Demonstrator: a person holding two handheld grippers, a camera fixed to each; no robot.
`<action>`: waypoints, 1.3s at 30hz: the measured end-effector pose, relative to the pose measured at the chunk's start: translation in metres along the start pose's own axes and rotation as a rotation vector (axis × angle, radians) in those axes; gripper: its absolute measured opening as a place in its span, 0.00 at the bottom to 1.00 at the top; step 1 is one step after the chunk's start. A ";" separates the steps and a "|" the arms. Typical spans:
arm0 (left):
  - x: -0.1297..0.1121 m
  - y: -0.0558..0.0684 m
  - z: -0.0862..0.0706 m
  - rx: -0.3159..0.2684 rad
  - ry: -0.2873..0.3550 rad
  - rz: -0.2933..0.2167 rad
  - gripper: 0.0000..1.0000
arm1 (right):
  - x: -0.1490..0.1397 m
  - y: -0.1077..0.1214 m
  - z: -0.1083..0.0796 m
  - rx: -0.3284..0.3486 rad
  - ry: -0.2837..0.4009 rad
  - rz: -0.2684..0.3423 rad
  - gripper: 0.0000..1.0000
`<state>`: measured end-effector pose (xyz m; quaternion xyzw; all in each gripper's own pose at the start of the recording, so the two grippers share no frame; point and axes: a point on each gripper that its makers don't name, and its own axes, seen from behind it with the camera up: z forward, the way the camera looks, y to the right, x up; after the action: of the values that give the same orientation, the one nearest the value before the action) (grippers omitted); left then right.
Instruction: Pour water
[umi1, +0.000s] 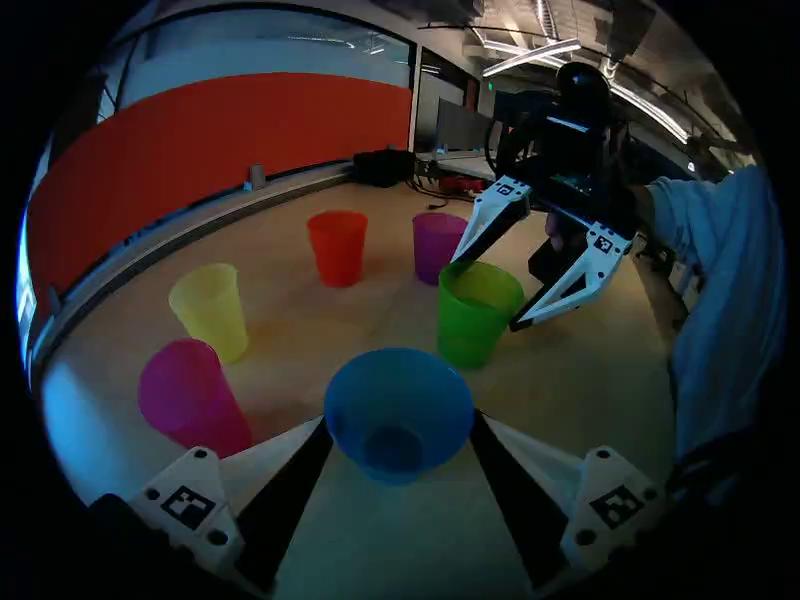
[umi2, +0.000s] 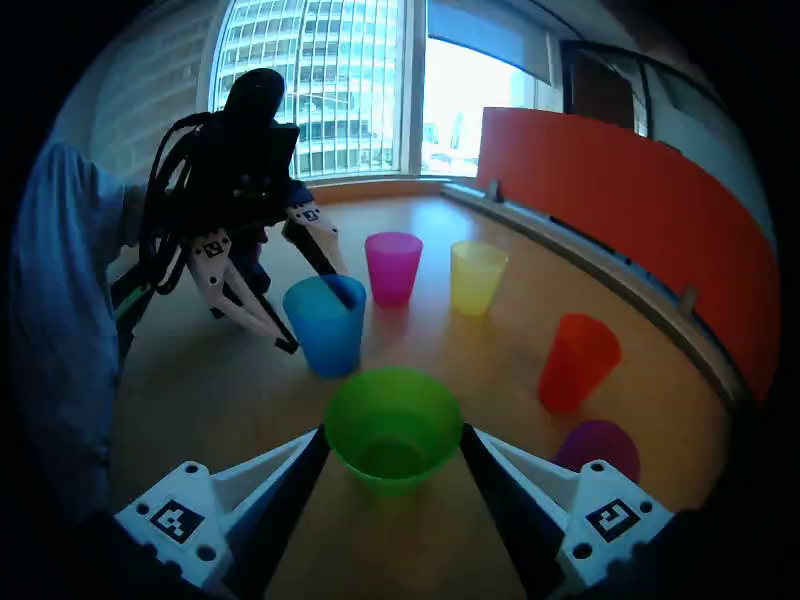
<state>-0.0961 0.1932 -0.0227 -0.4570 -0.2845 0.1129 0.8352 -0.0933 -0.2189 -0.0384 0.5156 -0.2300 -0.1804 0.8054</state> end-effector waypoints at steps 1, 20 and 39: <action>0.000 0.000 0.000 0.000 0.000 0.002 0.97 | 0.000 0.000 0.000 -0.001 0.000 0.001 1.00; 0.000 0.000 0.004 -0.002 -0.011 0.018 0.86 | 0.000 -0.001 0.005 0.000 0.005 0.008 1.00; 0.003 0.001 0.002 -0.004 -0.011 0.019 0.86 | -0.002 -0.003 0.012 -0.007 0.003 0.007 0.95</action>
<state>-0.0948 0.1964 -0.0215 -0.4608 -0.2848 0.1225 0.8316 -0.1019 -0.2276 -0.0369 0.5124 -0.2302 -0.1777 0.8080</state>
